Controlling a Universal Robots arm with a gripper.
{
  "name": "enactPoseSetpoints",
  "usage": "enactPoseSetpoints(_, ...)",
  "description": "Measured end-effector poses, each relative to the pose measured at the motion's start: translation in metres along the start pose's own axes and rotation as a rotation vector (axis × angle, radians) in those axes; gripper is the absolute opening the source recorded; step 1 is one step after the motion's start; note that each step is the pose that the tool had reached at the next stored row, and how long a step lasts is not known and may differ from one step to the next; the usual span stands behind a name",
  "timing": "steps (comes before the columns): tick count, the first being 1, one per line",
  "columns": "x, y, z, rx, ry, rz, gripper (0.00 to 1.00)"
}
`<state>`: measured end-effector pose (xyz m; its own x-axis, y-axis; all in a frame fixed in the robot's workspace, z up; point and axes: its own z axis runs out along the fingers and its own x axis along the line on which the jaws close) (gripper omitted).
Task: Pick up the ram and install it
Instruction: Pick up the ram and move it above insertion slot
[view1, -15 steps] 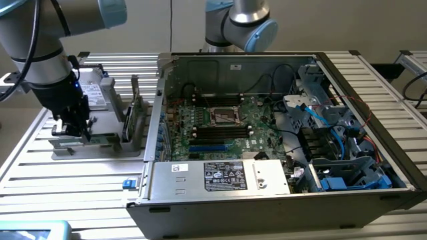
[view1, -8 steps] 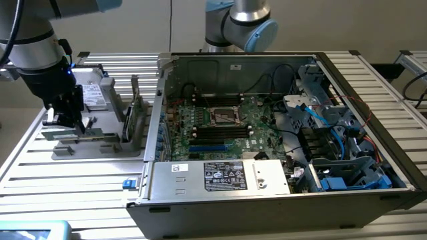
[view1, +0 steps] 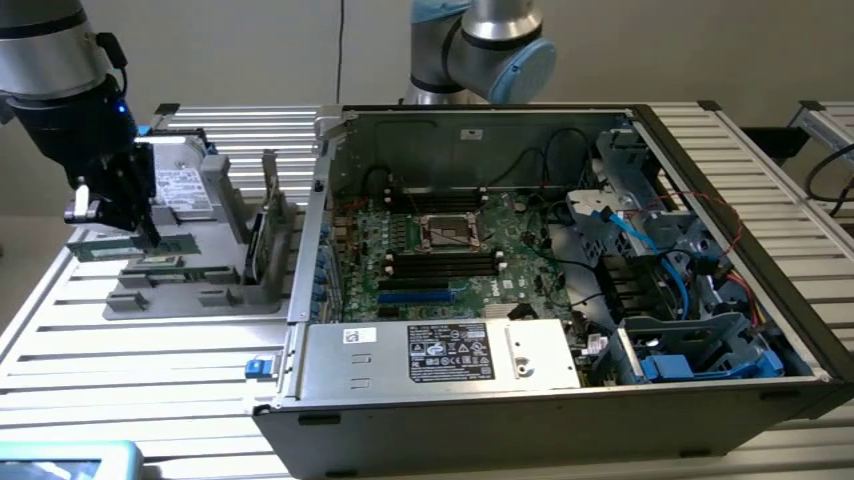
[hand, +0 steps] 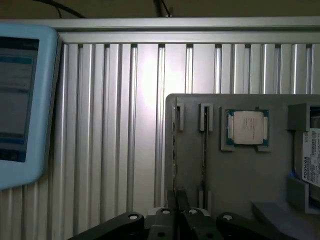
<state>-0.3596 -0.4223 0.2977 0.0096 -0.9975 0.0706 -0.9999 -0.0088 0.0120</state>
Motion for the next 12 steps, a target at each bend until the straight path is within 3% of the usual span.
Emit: enactPoseSetpoints(12, 0.005, -0.0287, -0.0545, 0.0000, -0.0001, 0.000, 0.13)
